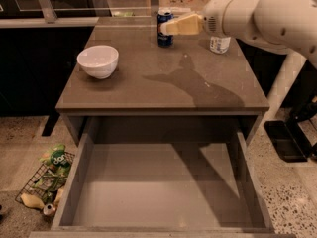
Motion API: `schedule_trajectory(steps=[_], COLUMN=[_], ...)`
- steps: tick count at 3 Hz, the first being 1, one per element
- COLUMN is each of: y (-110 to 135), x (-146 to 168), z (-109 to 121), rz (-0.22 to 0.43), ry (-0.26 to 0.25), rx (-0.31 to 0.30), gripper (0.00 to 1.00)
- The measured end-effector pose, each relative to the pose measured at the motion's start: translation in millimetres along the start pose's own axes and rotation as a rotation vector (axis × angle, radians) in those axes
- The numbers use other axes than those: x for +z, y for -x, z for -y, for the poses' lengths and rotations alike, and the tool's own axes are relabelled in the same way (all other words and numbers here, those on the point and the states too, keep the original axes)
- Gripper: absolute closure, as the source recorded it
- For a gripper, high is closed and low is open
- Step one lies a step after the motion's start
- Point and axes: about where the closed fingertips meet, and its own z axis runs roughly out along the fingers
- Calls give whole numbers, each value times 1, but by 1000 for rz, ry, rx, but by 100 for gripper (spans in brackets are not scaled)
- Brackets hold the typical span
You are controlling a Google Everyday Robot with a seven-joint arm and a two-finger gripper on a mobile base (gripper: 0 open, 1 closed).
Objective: Place pepsi can into top drawer
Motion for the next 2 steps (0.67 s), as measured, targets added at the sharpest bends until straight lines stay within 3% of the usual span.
schedule_trajectory(steps=[1, 2], y=[-9, -9], x=[52, 52], z=[-20, -20], rz=[11, 11], ry=[69, 69], rx=[69, 69], gripper=[0, 0])
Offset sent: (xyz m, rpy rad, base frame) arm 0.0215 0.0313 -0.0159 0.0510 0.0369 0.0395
